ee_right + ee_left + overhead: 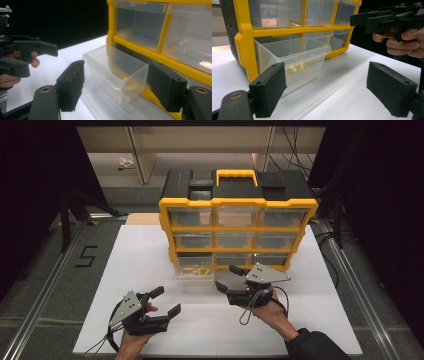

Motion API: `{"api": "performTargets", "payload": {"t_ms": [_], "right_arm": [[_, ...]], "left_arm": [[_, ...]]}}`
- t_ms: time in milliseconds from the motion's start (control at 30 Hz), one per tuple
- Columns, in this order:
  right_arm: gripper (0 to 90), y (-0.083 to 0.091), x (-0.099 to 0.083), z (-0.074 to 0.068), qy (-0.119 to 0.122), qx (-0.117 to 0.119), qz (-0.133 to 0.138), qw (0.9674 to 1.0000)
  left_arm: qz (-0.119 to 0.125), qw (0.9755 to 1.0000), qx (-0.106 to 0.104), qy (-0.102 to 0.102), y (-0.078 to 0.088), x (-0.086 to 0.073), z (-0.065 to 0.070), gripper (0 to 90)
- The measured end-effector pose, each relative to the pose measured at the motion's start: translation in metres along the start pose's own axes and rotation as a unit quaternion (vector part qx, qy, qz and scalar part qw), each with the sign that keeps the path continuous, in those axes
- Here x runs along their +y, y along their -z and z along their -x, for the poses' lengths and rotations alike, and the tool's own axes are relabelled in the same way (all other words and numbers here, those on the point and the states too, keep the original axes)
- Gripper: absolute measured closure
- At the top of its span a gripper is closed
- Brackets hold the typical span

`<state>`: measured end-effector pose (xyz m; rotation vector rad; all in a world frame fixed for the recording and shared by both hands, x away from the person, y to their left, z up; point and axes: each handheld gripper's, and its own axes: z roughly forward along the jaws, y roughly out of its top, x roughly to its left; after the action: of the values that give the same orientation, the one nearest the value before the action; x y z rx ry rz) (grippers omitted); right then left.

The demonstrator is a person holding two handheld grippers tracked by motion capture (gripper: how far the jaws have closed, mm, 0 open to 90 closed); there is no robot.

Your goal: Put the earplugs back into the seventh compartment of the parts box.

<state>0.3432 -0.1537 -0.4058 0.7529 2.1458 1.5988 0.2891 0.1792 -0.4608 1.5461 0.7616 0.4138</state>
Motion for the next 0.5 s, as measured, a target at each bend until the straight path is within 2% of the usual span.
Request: {"api": "performTargets", "payload": {"t_ms": [267, 500], "right_arm": [[31.2, 0.009, -0.007, -0.005, 0.003, -0.002, 0.017, 0.9999], [31.0, 0.014, -0.012, -0.005, 0.000, -0.005, 0.020, 0.9998]], "left_arm": [[0.001, 1.0000, -0.001, -0.001, 0.000, 0.000, 0.000, 15.3], [0.000, 1.0000, -0.002, 0.000, 0.000, 0.000, 0.000, 15.3]]}}
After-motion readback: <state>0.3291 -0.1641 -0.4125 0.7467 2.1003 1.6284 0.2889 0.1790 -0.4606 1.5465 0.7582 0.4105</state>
